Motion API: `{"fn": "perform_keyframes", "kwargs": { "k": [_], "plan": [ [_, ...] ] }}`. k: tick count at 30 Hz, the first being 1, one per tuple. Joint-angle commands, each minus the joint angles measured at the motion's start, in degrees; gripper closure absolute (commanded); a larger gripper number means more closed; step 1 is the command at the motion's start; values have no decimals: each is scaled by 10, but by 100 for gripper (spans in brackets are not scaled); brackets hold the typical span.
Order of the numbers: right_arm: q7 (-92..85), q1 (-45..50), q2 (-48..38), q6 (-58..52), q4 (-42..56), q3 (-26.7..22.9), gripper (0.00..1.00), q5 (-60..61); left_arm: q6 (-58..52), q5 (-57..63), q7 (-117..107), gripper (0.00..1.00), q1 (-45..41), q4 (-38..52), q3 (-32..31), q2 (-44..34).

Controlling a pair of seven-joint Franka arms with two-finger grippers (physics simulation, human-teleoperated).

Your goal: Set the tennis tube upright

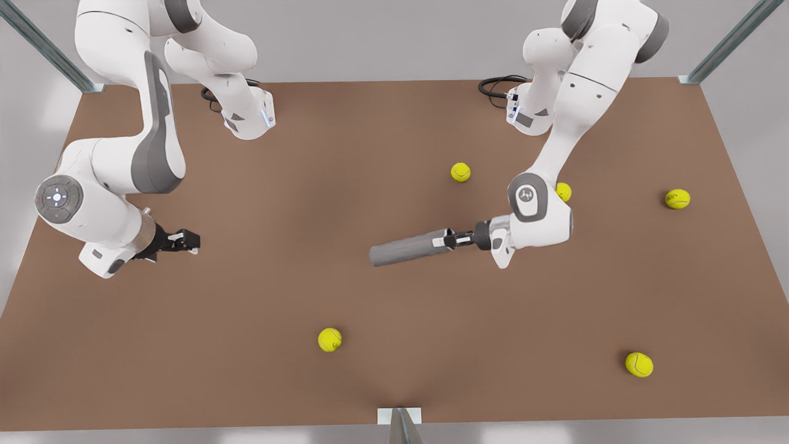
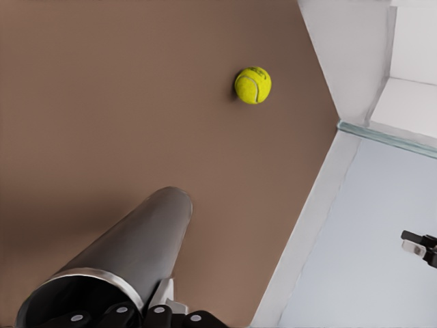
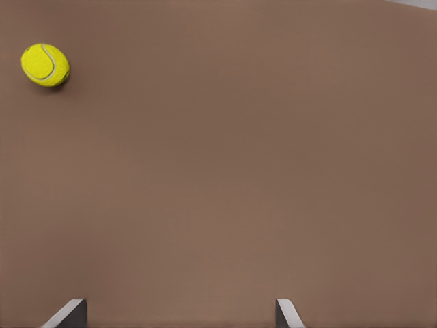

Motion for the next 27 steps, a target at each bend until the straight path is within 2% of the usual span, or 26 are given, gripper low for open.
{"fn": "perform_keyframes", "kwargs": {
  "k": [1, 4, 13, 27],
  "plan": [
    [0, 0, 0, 0, 0, 0, 0, 0, 0, 13, -3, 79, -1, 0, 0, -5],
    [0, 0, -1, -2, 2, 0, 0, 1, 1, 14, -17, 79, -1, -3, 1, -16],
    [0, 0, 0, -2, 0, 0, 0, 1, -5, 146, -87, 79, 10, 2, 0, -29],
    [1, 1, 0, -2, -1, 0, 0, 1, -47, 355, -213, 79, 42, 4, 1, -95]
  ]
}}
